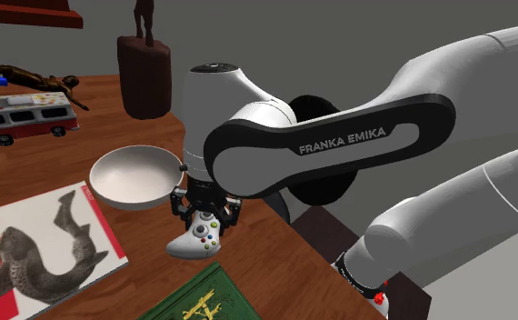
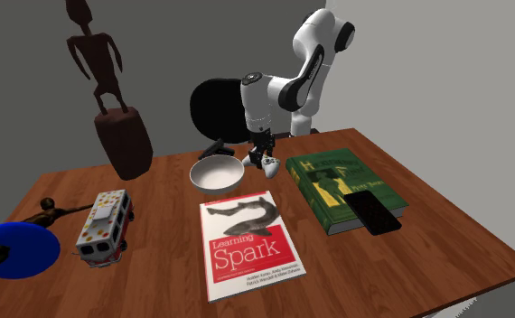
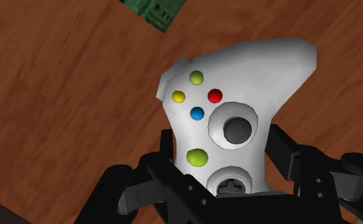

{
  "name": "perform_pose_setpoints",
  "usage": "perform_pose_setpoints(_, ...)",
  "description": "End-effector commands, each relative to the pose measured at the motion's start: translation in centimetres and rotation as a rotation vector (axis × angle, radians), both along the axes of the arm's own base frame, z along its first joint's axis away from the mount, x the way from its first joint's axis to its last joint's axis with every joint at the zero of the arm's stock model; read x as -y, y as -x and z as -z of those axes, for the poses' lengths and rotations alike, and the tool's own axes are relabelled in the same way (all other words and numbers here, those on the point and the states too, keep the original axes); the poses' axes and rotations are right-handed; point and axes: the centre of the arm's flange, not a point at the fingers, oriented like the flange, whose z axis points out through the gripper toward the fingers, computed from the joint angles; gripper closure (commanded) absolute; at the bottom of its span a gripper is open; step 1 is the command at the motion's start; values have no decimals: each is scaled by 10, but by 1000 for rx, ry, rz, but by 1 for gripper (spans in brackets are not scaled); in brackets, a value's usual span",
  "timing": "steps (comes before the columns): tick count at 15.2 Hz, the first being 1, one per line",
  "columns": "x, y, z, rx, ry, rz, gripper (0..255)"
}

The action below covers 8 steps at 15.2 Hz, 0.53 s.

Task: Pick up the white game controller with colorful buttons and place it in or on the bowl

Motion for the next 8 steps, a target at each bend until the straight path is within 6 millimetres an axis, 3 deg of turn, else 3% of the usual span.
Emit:
perform_pose_setpoints(1, 0, 0, 0, 0, 0, 0, 255)
perform_pose_setpoints(4, 0, 0, 0, 0, 0, 0, 255)
perform_pose_setpoints(8, 0, 0, -21, 0, 0, 0, 255)
